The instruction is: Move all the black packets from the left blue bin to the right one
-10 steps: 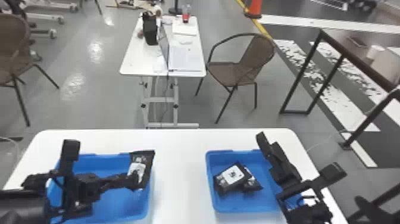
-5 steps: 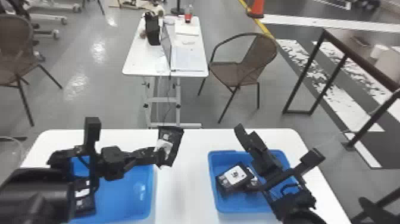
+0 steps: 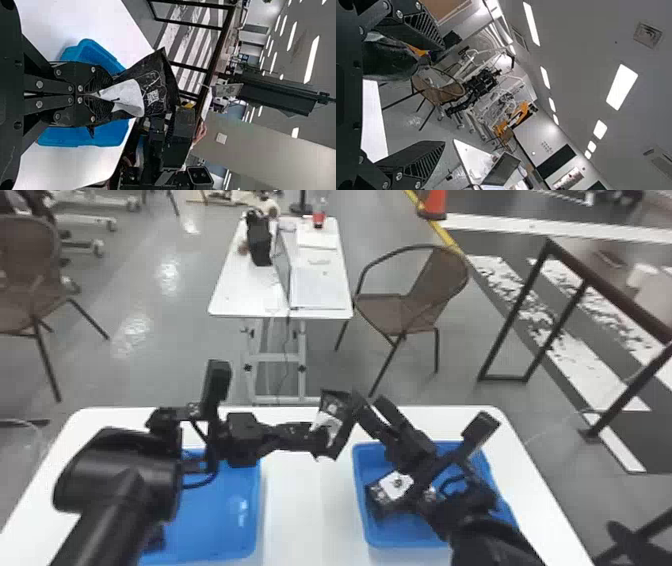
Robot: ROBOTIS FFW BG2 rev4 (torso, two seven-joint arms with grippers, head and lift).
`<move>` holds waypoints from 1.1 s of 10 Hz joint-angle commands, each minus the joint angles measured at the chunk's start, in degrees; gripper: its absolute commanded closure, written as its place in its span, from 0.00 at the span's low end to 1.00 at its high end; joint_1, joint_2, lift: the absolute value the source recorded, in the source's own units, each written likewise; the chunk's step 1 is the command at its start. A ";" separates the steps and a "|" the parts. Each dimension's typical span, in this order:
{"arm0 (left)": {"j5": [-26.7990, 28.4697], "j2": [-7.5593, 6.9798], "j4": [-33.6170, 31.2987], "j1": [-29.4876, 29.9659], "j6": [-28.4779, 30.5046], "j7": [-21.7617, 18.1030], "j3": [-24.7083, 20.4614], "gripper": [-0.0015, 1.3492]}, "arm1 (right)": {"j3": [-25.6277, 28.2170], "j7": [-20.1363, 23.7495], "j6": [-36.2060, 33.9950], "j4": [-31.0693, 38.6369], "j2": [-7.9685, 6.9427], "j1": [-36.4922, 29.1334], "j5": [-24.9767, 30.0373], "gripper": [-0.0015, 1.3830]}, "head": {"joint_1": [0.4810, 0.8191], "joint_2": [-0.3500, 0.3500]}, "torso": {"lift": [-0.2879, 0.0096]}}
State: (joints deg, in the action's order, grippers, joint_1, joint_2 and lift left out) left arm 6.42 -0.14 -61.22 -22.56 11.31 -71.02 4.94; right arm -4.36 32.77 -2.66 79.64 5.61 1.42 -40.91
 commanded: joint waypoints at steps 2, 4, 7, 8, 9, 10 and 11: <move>-0.18 0.29 1.81 -1.35 -0.24 0.00 1.74 0.88 | -2.15 0.37 -0.15 -0.27 -0.08 1.22 0.92 0.13 | 0.63 0.32 | 0.97; -0.01 0.29 2.24 -1.44 -0.24 0.00 1.65 0.88 | -2.94 0.90 -0.94 -0.18 -0.17 1.74 1.98 0.26 | 0.63 0.34 | 0.97; 0.17 0.29 2.24 -1.61 -0.59 0.09 0.51 0.88 | -3.38 1.25 -1.56 -0.71 -1.48 0.95 1.54 0.83 | 0.63 0.37 | 0.97; 0.17 0.29 2.24 -1.70 -0.68 0.18 0.33 0.88 | -3.73 2.04 -1.82 -1.15 -1.57 0.95 1.54 0.85 | 0.63 0.38 | 0.97; 0.08 0.29 2.24 -1.70 -0.85 0.26 0.24 0.88 | -3.90 2.22 -1.73 -1.24 -1.66 0.95 1.54 0.93 | 0.63 0.39 | 0.97; -0.18 0.29 2.24 -1.61 -1.03 0.53 0.24 0.88 | -3.82 2.22 -1.38 -1.50 -1.75 1.04 1.10 0.93 | 0.63 0.39 | 0.97; -1.06 0.29 2.24 -1.17 -1.47 1.67 -0.37 0.79 | -3.73 2.22 -0.59 -1.94 -1.75 1.13 -0.39 0.93 | 0.63 0.40 | 0.97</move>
State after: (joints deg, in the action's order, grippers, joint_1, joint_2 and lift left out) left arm 5.79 0.01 -58.97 -23.99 10.16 -69.39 4.83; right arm -8.16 34.95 -3.66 77.90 3.86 2.46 -40.60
